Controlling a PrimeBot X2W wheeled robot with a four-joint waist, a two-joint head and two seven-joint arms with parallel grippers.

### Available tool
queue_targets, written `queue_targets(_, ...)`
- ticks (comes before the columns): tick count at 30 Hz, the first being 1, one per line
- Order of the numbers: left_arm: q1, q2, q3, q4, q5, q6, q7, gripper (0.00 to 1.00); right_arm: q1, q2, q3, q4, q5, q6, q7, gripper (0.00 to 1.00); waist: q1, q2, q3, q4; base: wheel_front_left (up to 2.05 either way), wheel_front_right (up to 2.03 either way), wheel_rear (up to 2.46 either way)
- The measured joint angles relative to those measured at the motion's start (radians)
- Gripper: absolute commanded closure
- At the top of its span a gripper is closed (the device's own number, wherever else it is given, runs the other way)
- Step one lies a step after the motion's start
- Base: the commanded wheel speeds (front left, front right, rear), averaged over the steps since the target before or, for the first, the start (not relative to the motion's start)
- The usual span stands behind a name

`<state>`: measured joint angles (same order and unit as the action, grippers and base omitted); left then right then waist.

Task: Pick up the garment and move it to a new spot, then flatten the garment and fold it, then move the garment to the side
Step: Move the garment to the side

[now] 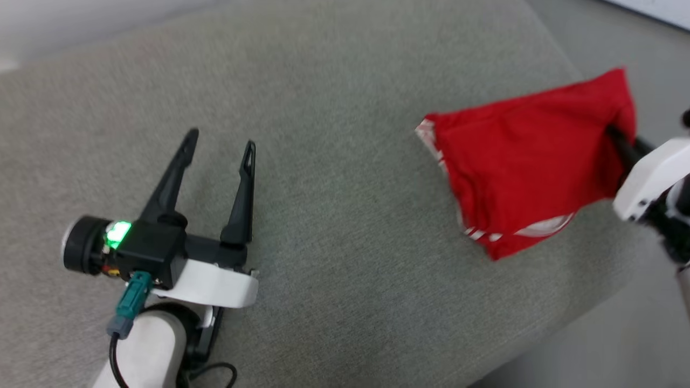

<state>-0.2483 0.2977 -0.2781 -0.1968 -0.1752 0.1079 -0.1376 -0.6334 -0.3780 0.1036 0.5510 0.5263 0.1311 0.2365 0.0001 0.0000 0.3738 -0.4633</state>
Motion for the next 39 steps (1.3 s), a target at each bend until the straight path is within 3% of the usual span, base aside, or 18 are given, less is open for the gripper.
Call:
queue_targets(10, -0.096, 0.040, -0.024, -0.101, 0.049, -0.021, 0.067, 0.00, -0.215, -0.110, -0.089, 0.201, -0.073, 0.000, -0.137, 1.00, 0.0000, 0.0000, 0.208, 0.027, 0.00, 0.00, 0.00)
queue_targets(17, -0.115, 0.050, -0.031, -0.138, 0.061, -0.021, 0.086, 0.00, -0.278, -0.103, -0.081, 0.312, -0.110, 0.000, -0.209, 1.00, 0.0000, 0.0000, 0.282, 0.064, 0.00, 0.00, 0.00)
queue_targets(18, -0.118, 0.050, -0.032, -0.139, 0.064, -0.021, 0.086, 0.00, -0.286, -0.097, -0.083, 0.334, -0.120, 0.000, -0.222, 0.91, 0.0000, 0.0000, 0.288, 0.068, 0.00, 0.00, 0.00)
queue_targets(21, -0.130, 0.048, -0.038, -0.139, 0.064, -0.021, 0.086, 0.00, -0.303, -0.085, -0.096, 0.405, -0.140, 0.000, -0.247, 0.05, 0.0000, 0.0000, 0.299, 0.081, 0.00, 0.00, 0.00)
queue_targets(22, -0.130, 0.047, -0.040, -0.138, 0.064, -0.021, 0.086, 0.00, -0.308, -0.083, -0.102, 0.429, -0.147, 0.000, -0.256, 0.00, 0.0000, 0.0000, 0.299, 0.085, 0.00, 0.00, 0.00)
queue_targets(31, -0.119, 0.017, -0.060, -0.089, 0.038, -0.016, 0.033, 0.00, -0.334, -0.107, -0.152, 0.540, -0.205, 0.000, -0.378, 0.00, -0.0001, 0.0000, 0.236, 0.114, 0.00, 0.00, 0.00)
queue_targets(39, -0.047, -0.021, -0.054, -0.023, -0.011, 0.011, -0.034, 0.00, -0.282, -0.126, -0.161, 0.529, -0.228, 0.000, -0.458, 0.00, -0.0001, 0.0000, 0.123, 0.149, 0.00, 0.00, 0.00)
